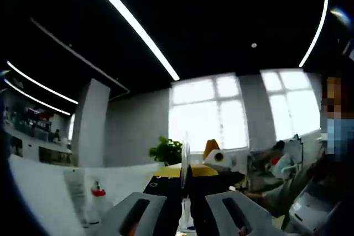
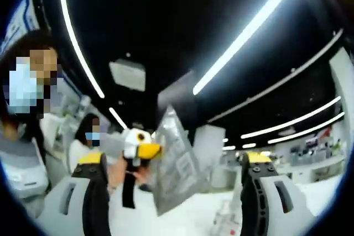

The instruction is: Arrange the skincare products in the storage area until every visible bottle or jar stands upright without overlapping.

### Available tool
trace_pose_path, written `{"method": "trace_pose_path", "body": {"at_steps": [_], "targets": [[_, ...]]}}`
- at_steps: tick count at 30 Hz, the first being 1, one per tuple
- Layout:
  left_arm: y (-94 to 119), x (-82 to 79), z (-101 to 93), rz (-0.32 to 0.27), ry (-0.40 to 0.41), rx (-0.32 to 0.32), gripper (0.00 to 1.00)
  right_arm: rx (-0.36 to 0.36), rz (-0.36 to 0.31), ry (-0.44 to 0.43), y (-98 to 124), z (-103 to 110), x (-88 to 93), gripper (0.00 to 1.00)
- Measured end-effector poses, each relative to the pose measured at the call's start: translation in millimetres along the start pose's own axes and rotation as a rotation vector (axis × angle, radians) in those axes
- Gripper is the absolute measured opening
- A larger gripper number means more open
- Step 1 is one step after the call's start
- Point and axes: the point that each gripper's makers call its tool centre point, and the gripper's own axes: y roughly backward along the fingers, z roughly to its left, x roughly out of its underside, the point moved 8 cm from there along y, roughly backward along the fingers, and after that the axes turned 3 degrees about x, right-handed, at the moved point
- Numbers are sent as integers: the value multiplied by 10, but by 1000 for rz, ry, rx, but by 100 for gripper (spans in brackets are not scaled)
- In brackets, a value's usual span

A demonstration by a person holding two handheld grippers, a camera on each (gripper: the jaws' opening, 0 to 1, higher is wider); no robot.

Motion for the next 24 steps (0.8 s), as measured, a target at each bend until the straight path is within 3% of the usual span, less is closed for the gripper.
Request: {"method": "trace_pose_path", "body": {"at_steps": [3, 5, 7, 8, 9, 11, 13, 15, 19, 24], "targets": [[-92, 4, 50, -14, 40, 17, 1, -20, 10, -100, -7, -22, 5, 100], [-159, 18, 90, -15, 57, 28, 1, -20, 19, -108, 30, -67, -25, 97], [-213, 32, 141, -17, 72, 31, 1, 5, 19, -93, 100, -86, -42, 74], [-245, 46, 169, -23, 77, 39, 1, 42, 22, -76, 143, -121, -44, 58], [-264, 56, 180, -25, 79, 43, 1, 87, 21, -63, 190, -162, -43, 35], [-329, 95, 203, -30, 112, 64, 1, 95, 24, -58, 261, -169, -22, 3], [-374, 134, 211, -43, 130, 82, 1, 71, 9, -69, 301, -179, -27, 2], [-416, 155, 235, -56, 76, 99, 2, 77, 23, -65, 329, -182, -51, 1], [-447, 214, 246, -89, 43, 88, 7, 108, 47, 116, 406, -224, -129, 1], [-399, 351, 314, -105, 16, 48, 38, 171, 60, 258, 452, -217, -188, 1]]}}
